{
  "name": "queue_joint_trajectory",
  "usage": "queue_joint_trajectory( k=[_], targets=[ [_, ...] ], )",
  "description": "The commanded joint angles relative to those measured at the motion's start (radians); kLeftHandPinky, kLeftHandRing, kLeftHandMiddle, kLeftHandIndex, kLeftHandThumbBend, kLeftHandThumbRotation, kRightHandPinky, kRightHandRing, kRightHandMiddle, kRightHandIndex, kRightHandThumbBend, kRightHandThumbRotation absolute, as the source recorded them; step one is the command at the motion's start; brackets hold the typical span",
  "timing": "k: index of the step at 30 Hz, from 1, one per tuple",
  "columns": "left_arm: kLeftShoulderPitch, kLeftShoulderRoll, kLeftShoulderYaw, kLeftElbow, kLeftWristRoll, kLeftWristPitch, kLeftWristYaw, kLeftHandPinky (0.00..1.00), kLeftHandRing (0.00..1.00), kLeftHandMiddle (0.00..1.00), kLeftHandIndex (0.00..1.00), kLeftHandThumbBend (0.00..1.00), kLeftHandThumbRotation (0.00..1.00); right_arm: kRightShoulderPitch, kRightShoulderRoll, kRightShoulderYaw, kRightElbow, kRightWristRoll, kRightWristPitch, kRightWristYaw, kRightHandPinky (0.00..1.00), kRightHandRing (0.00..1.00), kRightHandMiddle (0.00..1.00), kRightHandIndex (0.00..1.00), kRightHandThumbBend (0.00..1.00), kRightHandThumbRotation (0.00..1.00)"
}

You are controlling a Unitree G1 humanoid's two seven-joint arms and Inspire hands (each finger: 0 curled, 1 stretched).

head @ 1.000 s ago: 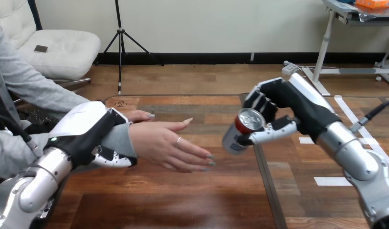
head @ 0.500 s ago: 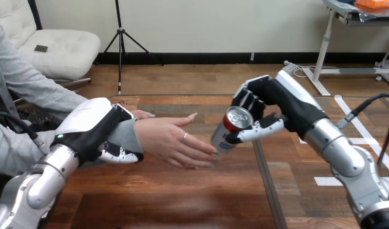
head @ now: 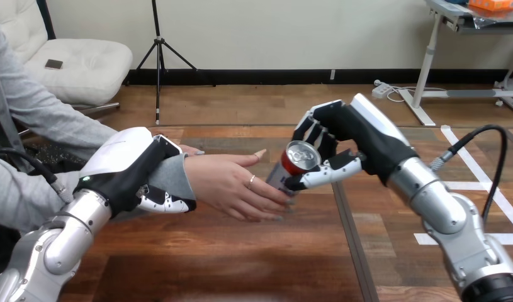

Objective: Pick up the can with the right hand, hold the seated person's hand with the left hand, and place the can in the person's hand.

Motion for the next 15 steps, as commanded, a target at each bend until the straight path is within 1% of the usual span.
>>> queue_joint_trajectory(
  k=[1,5,15],
  targets=[
    [-0.13,-0.032,0.027,-0.069,-0.03,-0.025,0.036,0.11,0.15,0.22,0.24,0.62,0.0,-0.118,0.02,-0.002,-0.01,0.006,-0.022,-0.022,0.25,0.28,0.34,0.41,0.82,0.0],
    [-0.132,-0.037,0.025,-0.07,-0.027,-0.021,0.035,0.11,0.15,0.22,0.24,0.61,0.0,-0.118,0.027,0.001,-0.015,0.01,-0.013,-0.018,0.26,0.29,0.35,0.41,0.82,0.0],
    [-0.139,-0.053,0.019,-0.067,-0.028,-0.015,0.032,0.11,0.16,0.23,0.25,0.61,0.0,-0.116,0.039,0.015,-0.036,-0.003,0.0,-0.031,0.24,0.27,0.34,0.41,0.82,0.0]
  ],
)
